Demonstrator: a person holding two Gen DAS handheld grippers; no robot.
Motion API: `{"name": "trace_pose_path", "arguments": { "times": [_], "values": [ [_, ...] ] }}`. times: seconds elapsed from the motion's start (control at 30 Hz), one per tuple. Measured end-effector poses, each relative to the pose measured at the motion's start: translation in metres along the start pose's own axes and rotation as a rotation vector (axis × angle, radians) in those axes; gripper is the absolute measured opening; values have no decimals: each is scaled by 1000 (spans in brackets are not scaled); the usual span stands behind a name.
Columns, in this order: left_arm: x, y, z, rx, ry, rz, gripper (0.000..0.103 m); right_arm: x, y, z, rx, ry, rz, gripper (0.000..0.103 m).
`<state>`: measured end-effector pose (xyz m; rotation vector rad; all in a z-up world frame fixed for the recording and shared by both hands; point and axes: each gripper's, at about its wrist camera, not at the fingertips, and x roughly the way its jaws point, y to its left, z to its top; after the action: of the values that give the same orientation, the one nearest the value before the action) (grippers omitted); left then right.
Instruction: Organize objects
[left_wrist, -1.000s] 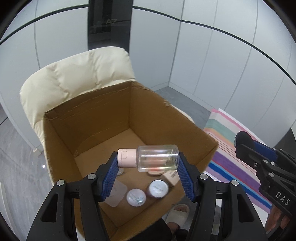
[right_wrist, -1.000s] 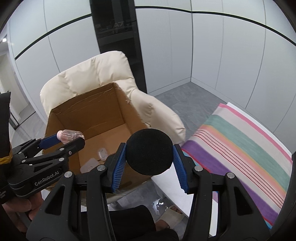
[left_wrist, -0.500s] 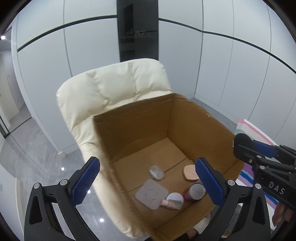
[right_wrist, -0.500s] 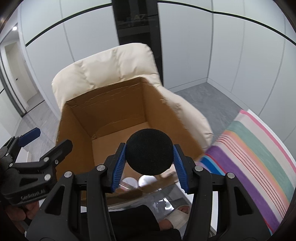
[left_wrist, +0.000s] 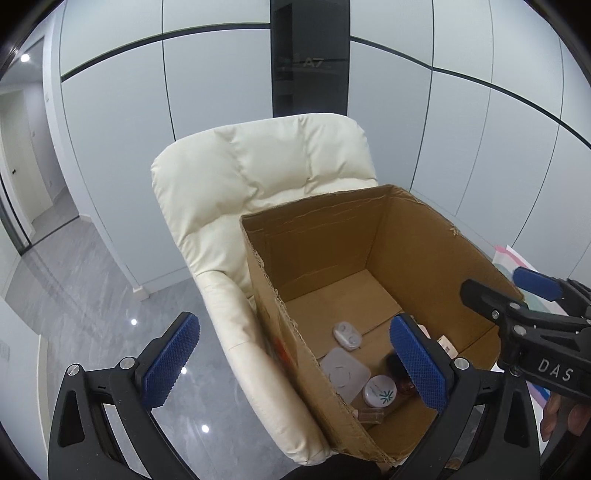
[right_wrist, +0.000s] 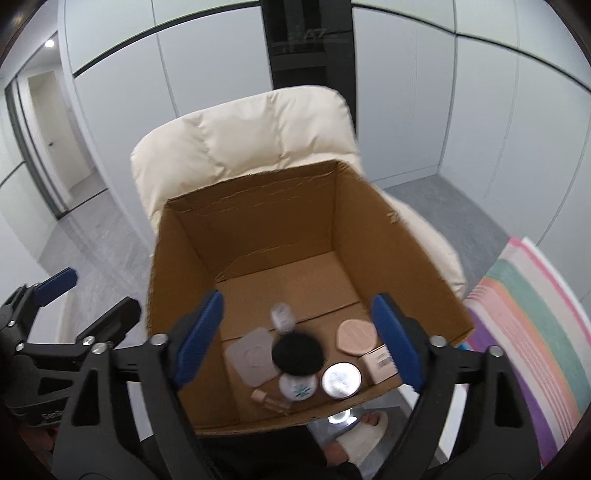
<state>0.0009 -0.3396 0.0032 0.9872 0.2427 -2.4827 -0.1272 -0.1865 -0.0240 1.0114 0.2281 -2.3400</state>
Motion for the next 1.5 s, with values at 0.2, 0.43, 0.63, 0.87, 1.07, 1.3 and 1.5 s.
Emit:
{"name": "trace_pose_path", "arguments": {
  "times": [0.2, 0.43, 0.63, 0.87, 1.07, 1.3, 1.5],
  "values": [
    [1, -4, 2, -5, -5, -7, 103, -1, -18, -1, 41, 6, -37, 103],
    [6, -31, 10, 19, -5, -28, 103, -14, -54, -9, 97, -7, -70, 103],
    [11, -74, 16, 60, 2, -69, 103, -29, -100, -21, 147, -8, -134, 103],
    [12, -139, 16, 145, 2, -125, 103, -60, -160, -38, 231, -30, -211, 103],
    [5, -190, 14, 204, -6, -186, 103, -88, -204, -57, 290, -40, -286, 103],
    [-4, -237, 6, 260, -15, -227, 103, -114, -245, -81, 365, -41, -348, 103],
    [-18, -273, 2, 297, -18, -279, 103, -138, -264, -102, 378, -35, -400, 103]
  ]
}}
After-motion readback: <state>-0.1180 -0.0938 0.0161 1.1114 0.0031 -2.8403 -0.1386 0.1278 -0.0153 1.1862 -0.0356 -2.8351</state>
